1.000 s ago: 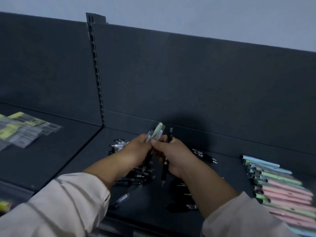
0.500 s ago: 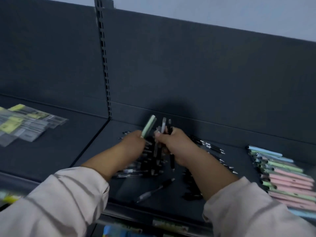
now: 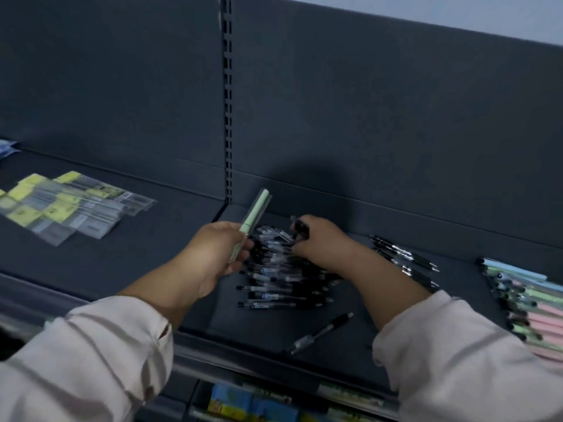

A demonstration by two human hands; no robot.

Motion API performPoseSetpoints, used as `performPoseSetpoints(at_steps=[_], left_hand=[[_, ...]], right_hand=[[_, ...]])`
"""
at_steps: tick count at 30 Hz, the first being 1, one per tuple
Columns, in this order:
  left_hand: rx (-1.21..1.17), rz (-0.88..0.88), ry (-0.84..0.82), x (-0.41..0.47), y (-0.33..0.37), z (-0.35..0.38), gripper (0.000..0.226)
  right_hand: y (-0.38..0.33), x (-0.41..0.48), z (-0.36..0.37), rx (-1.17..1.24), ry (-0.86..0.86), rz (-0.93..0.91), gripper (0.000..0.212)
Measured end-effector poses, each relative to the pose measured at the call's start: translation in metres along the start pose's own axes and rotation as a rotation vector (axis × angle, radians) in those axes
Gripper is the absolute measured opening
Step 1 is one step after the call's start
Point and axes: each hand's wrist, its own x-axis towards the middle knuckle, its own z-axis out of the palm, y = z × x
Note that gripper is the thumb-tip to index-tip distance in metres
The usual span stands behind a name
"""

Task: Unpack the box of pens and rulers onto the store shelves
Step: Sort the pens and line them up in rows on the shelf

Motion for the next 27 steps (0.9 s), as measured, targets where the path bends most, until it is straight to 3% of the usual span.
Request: performPoseSetpoints(at_steps=[4, 7, 10, 15, 19, 22, 24, 27], left_hand=[[0.010, 0.020, -0.100, -0.002, 0.005, 0.015, 0.014], [0.027, 0.034, -0.156, -0.005, 0.009, 0.028, 0.013], [0.048, 0.035, -0.195, -0.006, 0.011, 0.037, 0.014], [0.147, 0.055, -0.283, -0.010, 0.004, 0.059, 0.018], [0.227, 0.056, -0.333, -0.015, -0.001, 0.081, 0.024], [0.288, 0.084, -0.354, -0.017, -0.004, 0.096, 0.022], [0.343, 0.128, -0.364, -0.019, -0.006, 0.107, 0.021], [0.401, 0.218, -0.402, -0.027, -0.008, 0.125, 0.019]], right_hand=[[0.009, -0.012, -0.013, 0.425, -0.015, 0.154, 0.021], [0.027, -0.022, -0.019, 0.464, 0.078, 0.096, 0.023], [0.051, -0.036, -0.027, 0.068, 0.239, -0.016, 0.013], [0.102, -0.064, -0.035, -0.395, 0.309, 0.089, 0.034], [0.129, -0.081, -0.037, -0.556, 0.290, 0.242, 0.051], [0.141, -0.090, -0.039, -0.572, 0.330, 0.282, 0.045], [0.142, -0.097, -0.043, -0.397, 0.420, 0.243, 0.037], [0.130, -0.110, -0.049, 0.432, 0.520, 0.202, 0.014]])
